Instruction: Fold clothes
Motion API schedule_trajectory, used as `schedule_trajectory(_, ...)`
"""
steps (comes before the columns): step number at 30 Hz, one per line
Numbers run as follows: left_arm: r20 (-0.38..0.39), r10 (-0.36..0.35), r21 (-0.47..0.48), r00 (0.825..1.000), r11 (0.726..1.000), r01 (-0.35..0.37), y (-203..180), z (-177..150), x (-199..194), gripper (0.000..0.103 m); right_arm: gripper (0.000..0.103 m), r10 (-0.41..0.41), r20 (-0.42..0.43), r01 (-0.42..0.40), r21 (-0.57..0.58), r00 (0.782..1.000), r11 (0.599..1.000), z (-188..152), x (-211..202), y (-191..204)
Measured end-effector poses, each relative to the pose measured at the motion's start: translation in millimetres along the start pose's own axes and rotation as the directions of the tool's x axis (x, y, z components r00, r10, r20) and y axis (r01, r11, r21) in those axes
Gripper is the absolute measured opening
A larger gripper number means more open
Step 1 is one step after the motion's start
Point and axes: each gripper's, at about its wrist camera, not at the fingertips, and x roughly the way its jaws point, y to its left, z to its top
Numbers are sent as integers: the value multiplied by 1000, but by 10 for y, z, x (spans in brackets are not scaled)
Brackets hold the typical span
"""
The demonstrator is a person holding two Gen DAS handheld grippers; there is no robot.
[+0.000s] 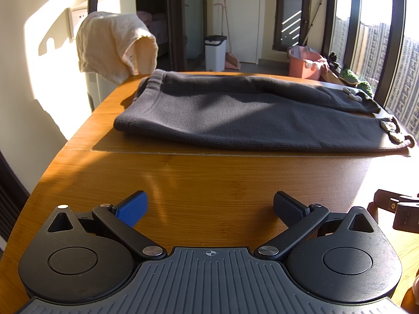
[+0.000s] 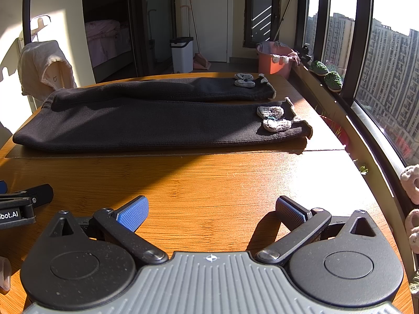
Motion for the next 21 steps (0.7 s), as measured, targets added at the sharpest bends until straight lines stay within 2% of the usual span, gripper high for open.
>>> schedule_trajectory(21, 4, -15, -9, 1000, 1000, 15, 33, -3, -11, 103, 103, -21, 2, 21, 9, 1000, 1000, 2, 3, 18)
